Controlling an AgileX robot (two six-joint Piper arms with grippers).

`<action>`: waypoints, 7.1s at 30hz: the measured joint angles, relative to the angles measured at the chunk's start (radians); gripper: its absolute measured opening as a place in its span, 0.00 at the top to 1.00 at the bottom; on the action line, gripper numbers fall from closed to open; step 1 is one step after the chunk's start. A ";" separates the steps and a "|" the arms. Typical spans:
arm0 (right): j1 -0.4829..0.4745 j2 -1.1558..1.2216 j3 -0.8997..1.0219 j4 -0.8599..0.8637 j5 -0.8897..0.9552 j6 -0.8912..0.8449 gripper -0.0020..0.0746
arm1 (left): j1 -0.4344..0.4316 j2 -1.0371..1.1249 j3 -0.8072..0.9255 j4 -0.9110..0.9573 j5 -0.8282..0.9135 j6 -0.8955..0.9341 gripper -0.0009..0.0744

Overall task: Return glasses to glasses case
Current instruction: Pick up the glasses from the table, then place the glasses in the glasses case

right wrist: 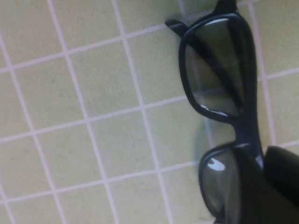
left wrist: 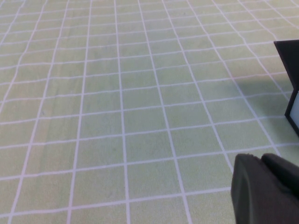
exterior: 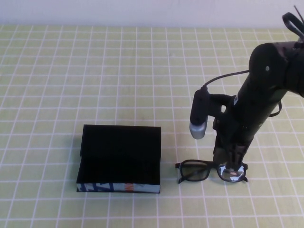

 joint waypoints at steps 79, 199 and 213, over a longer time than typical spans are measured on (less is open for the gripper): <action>0.023 0.181 -0.033 -0.064 0.027 -0.153 0.89 | 0.000 0.000 0.000 0.000 0.000 0.000 0.99; 0.437 0.455 -0.589 -0.160 0.108 0.257 0.58 | 0.000 0.000 0.000 0.000 0.000 0.000 0.99; 0.423 0.359 -0.638 -0.242 0.110 0.425 0.60 | 0.000 0.000 0.000 0.000 0.000 0.000 0.99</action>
